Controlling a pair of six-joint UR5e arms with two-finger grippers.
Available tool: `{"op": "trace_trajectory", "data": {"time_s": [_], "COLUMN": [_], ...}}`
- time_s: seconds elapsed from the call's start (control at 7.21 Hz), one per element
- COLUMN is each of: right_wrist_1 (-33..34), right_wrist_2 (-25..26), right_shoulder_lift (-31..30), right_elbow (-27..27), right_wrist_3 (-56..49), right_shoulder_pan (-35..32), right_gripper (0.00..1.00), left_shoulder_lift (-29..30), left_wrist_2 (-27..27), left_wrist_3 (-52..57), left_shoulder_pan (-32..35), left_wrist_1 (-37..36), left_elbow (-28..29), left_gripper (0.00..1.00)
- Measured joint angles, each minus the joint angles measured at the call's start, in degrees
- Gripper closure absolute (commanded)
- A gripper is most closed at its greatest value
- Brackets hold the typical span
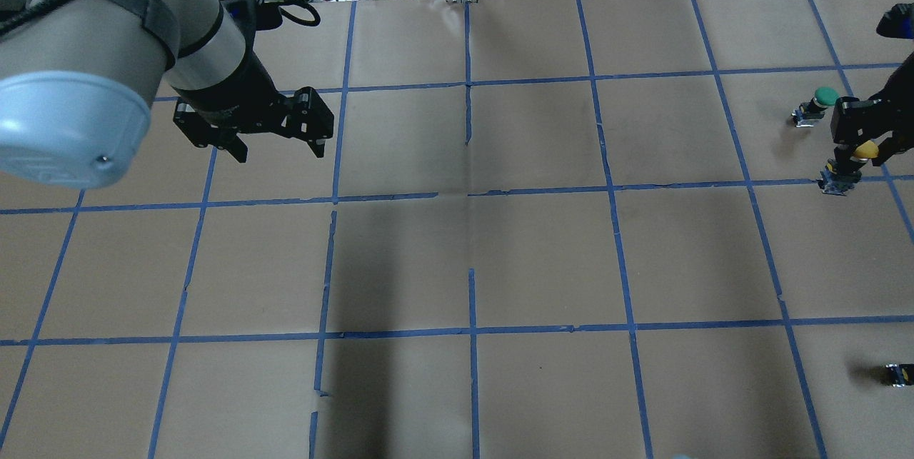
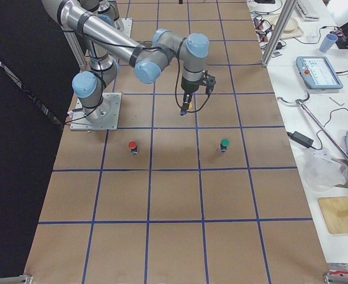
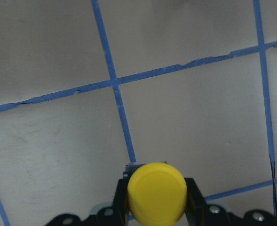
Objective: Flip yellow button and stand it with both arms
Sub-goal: 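Carry the button with the right gripper toward the far table edge, cap up, then lower the button upright onto the table with the right gripper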
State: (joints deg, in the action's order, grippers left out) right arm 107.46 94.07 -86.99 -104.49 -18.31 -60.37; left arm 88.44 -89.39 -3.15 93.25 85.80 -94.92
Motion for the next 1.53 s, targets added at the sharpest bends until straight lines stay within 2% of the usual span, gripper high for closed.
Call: {"op": "trace_trajectory", "data": {"time_s": [0.28, 0.55, 0.83, 1.53], "right_wrist_1": [9.1, 17.6, 21.8, 32.9], "right_wrist_2": [-0.2, -0.3, -0.8, -3.4], "right_shoulder_lift": [1.3, 4.7, 6.5, 8.2], "right_elbow": [-4.3, -6.9, -8.7, -14.5], "right_wrist_3": [-6.1, -9.7, -11.1, -12.2], "right_shoulder_pan": [3.0, 5.7, 7.6, 9.2], "right_gripper": [0.94, 0.94, 0.94, 0.91], "left_shoulder_lift": [3.7, 5.7, 6.3, 6.3], "left_wrist_2": [-0.2, -0.3, 0.0, -0.2], "left_wrist_3": [2.8, 7.0, 8.9, 7.9], "left_shoulder_pan": [-0.3, -1.9, -5.1, -4.7], "left_wrist_1": [6.2, 7.7, 7.8, 7.9], "left_elbow": [8.5, 11.9, 13.0, 12.7], "left_gripper": [0.01, 0.01, 0.01, 0.01]}}
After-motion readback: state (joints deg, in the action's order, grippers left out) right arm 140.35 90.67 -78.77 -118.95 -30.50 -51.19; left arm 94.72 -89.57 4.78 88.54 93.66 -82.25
